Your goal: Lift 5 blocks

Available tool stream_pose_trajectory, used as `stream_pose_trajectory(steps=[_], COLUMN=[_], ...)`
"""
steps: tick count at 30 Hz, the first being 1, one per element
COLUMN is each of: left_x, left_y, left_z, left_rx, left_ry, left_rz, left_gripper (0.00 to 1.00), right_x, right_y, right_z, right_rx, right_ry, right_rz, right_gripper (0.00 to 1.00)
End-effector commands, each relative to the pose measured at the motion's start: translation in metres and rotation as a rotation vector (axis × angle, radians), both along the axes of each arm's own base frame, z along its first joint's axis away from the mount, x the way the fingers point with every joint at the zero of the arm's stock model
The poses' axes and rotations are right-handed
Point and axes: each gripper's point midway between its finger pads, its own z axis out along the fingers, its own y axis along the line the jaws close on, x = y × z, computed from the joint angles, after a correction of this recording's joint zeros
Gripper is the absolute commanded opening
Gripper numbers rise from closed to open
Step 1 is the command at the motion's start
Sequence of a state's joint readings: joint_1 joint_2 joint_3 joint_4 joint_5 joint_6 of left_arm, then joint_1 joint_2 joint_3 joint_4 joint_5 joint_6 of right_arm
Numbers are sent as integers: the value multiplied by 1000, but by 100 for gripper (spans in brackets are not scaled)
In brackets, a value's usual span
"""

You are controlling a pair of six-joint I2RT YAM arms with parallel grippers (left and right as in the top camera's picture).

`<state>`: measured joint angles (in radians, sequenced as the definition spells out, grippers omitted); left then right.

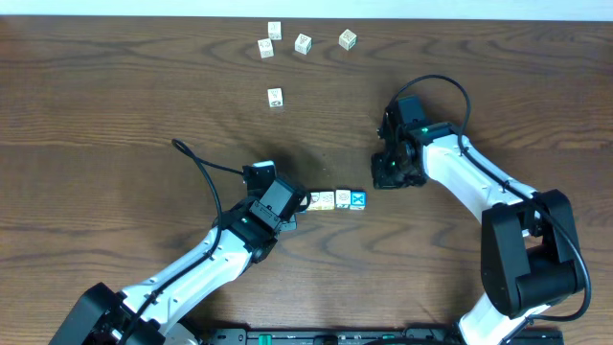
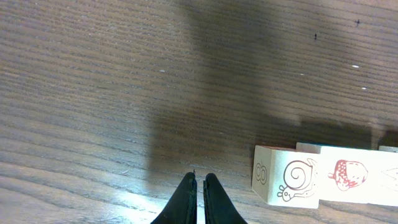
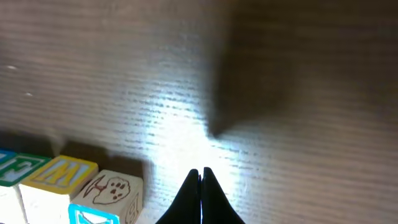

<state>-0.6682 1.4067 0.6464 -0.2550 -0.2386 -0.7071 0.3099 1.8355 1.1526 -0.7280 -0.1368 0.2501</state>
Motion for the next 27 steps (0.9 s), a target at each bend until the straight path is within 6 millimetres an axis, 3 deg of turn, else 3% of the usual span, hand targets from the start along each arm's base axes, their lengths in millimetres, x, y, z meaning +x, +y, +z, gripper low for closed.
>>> stream_pose_trajectory(steps=[1, 12, 27], left_x=[-1, -1, -1], left_y=[6, 6, 6], left_z=[-6, -6, -6], left_rx=[24, 24, 24], left_ry=[9, 9, 9], left_rz=[16, 16, 16], left_gripper=[7, 7, 7], right_x=[-2, -21, -27], right_y=[9, 28, 42], right_z=[3, 1, 3], right_rx=[-11, -20, 33], right_ry=[2, 43, 60], right_rz=[-10, 16, 39], right_gripper=[1, 1, 1])
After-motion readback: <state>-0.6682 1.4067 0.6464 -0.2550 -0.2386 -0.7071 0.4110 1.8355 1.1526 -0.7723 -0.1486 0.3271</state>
